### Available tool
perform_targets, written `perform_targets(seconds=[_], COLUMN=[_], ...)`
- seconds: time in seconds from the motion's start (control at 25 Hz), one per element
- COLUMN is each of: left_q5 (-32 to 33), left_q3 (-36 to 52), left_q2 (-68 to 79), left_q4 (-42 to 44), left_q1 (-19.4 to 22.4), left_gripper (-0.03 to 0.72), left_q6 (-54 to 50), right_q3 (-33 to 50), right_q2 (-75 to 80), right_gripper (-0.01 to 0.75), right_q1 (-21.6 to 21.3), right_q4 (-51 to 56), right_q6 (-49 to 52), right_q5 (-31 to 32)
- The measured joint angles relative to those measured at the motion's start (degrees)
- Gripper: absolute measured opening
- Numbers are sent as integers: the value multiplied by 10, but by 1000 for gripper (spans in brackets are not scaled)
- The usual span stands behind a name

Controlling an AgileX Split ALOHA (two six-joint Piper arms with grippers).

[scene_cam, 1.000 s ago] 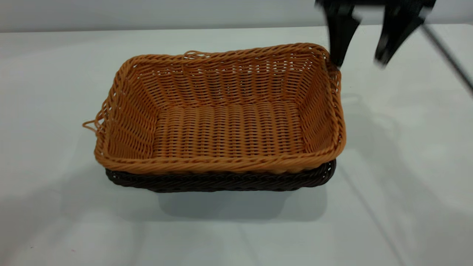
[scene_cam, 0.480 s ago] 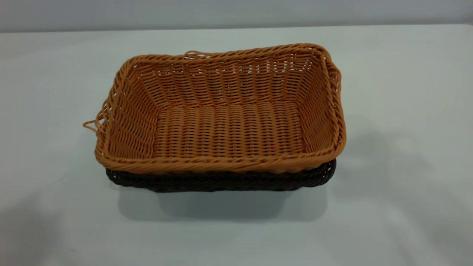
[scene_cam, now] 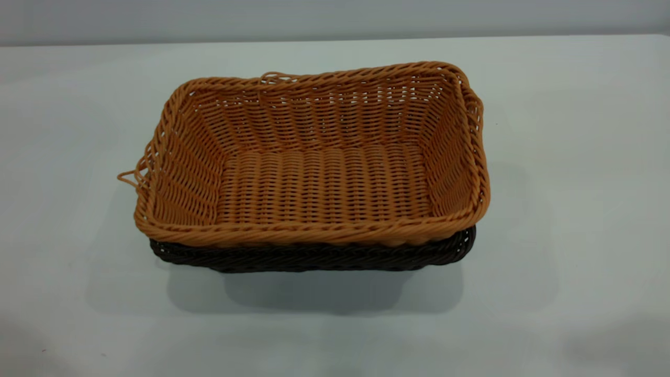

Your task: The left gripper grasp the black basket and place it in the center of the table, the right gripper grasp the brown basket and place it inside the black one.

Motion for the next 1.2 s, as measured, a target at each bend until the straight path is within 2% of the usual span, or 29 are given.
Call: perform_targets(seconds=[0.16, 0.28, 0.52, 0.76, 1.2], left_q5=[0, 0, -5, -39, -39], left_q3=[126, 210, 342, 362, 367], left_q2=[-31, -57, -128, -194, -243], left_q4=[-33, -43, -59, -89, -96], left_q1=[0, 0, 0, 0, 0], left_gripper=[411, 411, 411, 411, 411], left_q6=[-23, -38, -49, -57, -59], right_q3=[130, 198, 212, 228, 229], right_q2=[-75, -126, -191, -200, -202], right_gripper=[545, 545, 545, 531, 439], right_q1=[0, 0, 0, 0, 0], right_q4=[-33, -66, -84, -82, -81], right_q6=[14, 25, 45, 48, 48], right_q5=[-23, -35, -99, -85, -85])
